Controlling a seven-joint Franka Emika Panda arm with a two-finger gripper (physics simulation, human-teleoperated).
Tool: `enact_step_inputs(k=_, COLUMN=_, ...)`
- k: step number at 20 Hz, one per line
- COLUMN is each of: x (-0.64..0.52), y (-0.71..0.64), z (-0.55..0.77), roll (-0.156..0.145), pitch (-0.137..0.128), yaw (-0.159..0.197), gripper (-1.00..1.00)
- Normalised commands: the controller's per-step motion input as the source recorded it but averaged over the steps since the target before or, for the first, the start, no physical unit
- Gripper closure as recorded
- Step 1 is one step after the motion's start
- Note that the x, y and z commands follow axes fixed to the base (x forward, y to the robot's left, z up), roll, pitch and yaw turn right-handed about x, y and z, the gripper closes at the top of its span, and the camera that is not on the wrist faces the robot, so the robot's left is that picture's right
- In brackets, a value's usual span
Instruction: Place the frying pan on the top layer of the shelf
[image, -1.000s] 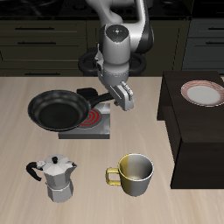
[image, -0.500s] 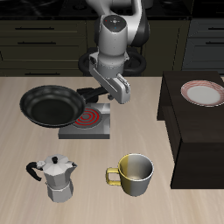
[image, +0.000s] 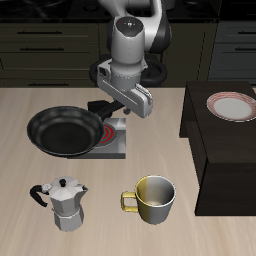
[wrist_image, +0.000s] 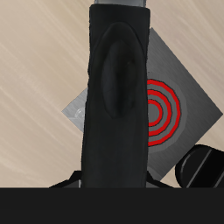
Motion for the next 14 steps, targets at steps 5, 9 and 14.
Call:
enact_step_inputs(k=5, x=0.11, y=-0.07, z=0.08, roll=0.039, pitch=0.021, yaw=0.182, gripper=1.0)
enact_step_inputs(k=9, x=0.13, y=-0.12, z=0.16, roll=0.022, pitch=0.031, yaw=0.224, gripper=1.0)
enact_step_inputs(k=14, x=0.05, y=-0.15, z=0.17, roll=0.001, pitch=0.014, yaw=0.128, gripper=1.0)
